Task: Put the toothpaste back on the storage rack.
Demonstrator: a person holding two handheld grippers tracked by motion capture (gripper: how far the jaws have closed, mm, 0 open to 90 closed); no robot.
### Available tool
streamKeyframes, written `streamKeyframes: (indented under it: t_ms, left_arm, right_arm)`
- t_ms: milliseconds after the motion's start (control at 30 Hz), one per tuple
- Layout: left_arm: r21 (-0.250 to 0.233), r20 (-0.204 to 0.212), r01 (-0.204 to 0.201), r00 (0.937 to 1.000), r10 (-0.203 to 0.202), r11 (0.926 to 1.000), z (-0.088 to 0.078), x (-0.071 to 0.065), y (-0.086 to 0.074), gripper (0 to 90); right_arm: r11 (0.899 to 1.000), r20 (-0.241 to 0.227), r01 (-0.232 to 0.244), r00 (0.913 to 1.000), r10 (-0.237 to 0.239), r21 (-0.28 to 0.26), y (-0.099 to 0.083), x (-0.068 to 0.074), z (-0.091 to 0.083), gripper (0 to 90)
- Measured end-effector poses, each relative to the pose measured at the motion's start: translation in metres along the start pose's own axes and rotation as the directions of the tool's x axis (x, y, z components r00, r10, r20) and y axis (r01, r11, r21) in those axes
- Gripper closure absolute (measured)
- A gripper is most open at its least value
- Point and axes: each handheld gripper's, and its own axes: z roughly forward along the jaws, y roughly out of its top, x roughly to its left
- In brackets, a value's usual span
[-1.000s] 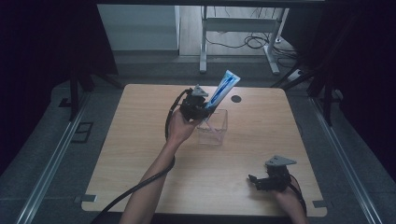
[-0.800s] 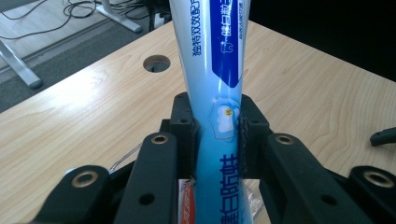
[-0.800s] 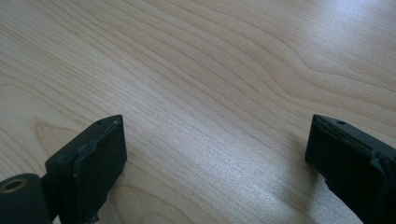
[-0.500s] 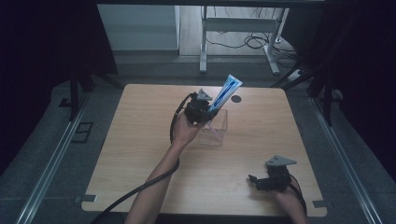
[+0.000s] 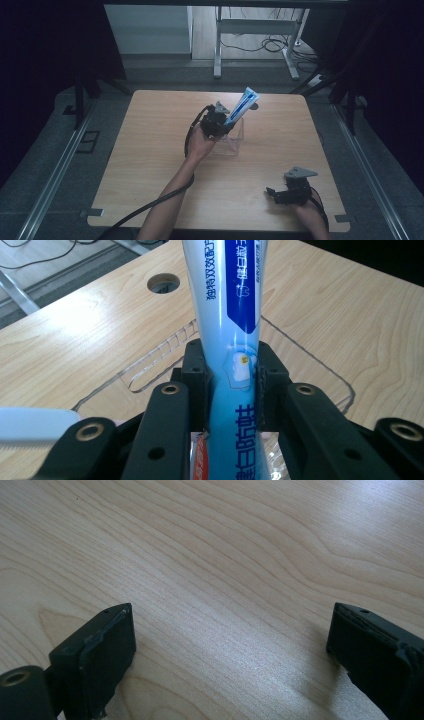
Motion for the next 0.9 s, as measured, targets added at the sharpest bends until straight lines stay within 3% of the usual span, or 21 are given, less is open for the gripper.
streamKeyframes:
  t_ms: [367, 433, 800, 900]
  left_arm:
    - [0.032, -0.023, -0.011, 0.9997, 0.011, 0.9994, 0.008, -0.001, -0.005, 71.8]
    - [0.03, -0.017, 0.0, 0.9999, 0.001, 0.9995, 0.009, -0.002, -0.006, 71.7]
    - [0.07, -0.019, -0.033, 0.9992, 0.035, 0.997, 0.013, -0.003, -0.007, 70.6]
    - [0.067, -0.016, -0.024, 0.9996, 0.025, 0.9975, 0.014, -0.003, -0.008, 70.5]
  right_arm:
    - [1.0, -0.001, 0.0, 1.0, 0.0, -0.001, 0.0, 0.0, 0.0, 5.4]
    - [1.0, -0.001, 0.0, 1.0, 0.0, -0.001, 0.0, 0.0, 0.0, 5.5]
    - [1.0, -0.001, 0.0, 1.0, 0.0, -0.001, 0.0, 0.0, 0.0, 5.5]
    - [1.0, -0.001, 0.0, 1.0, 0.0, -0.001, 0.0, 0.0, 0.0, 5.5]
